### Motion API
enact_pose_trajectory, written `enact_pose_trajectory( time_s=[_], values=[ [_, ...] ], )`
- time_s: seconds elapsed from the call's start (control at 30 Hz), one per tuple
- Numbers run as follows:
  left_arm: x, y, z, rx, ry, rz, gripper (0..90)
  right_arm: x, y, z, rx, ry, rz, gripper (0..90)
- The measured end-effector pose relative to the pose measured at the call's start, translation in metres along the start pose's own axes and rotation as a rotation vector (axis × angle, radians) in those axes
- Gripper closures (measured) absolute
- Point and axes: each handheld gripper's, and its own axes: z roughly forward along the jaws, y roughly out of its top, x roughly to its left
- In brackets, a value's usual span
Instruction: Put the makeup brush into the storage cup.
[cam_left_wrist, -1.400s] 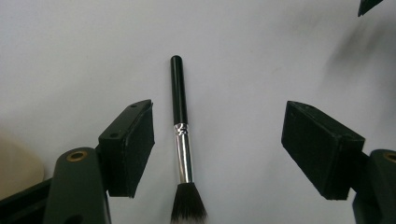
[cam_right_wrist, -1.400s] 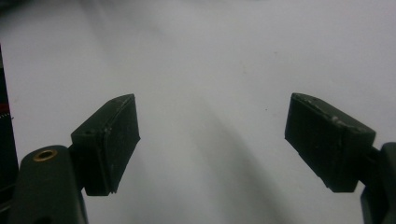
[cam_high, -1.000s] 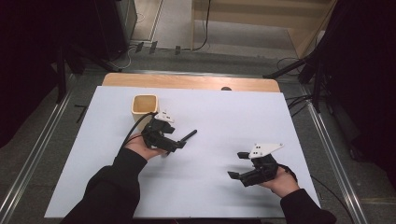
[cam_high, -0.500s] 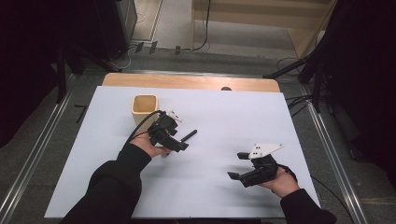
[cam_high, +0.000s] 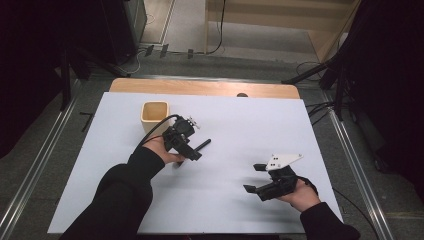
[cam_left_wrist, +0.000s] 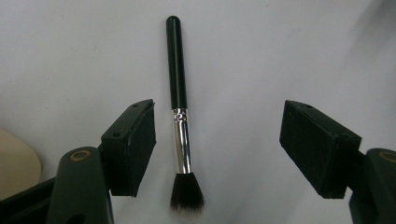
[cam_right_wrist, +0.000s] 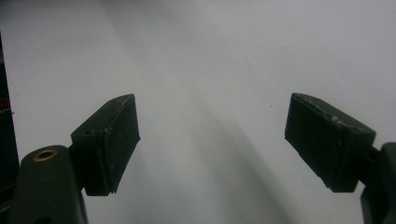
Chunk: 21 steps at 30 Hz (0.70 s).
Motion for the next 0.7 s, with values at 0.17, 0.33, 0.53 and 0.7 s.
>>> enact_pose_trajectory(
  time_s=[0.17,0.33,0.53,0.7],
  values=[
    [0.001,0.003,0.002,0.045,0.009,0.013,27.7,0.000,0.000,0.001,0.002,0.002,0.000,18.5],
    [0.002,0.009,0.000,0.071,0.007,0.008,27.7,0.000,0.000,0.001,0.004,0.000,0.000,18.5],
    [0.001,0.013,0.005,0.114,0.017,0.015,27.9,0.000,0.000,0.001,0.003,0.001,-0.002,18.5],
    [0.002,0.017,0.009,0.133,0.026,0.023,28.2,0.000,0.000,0.001,0.004,0.003,-0.005,18.5]
  ],
)
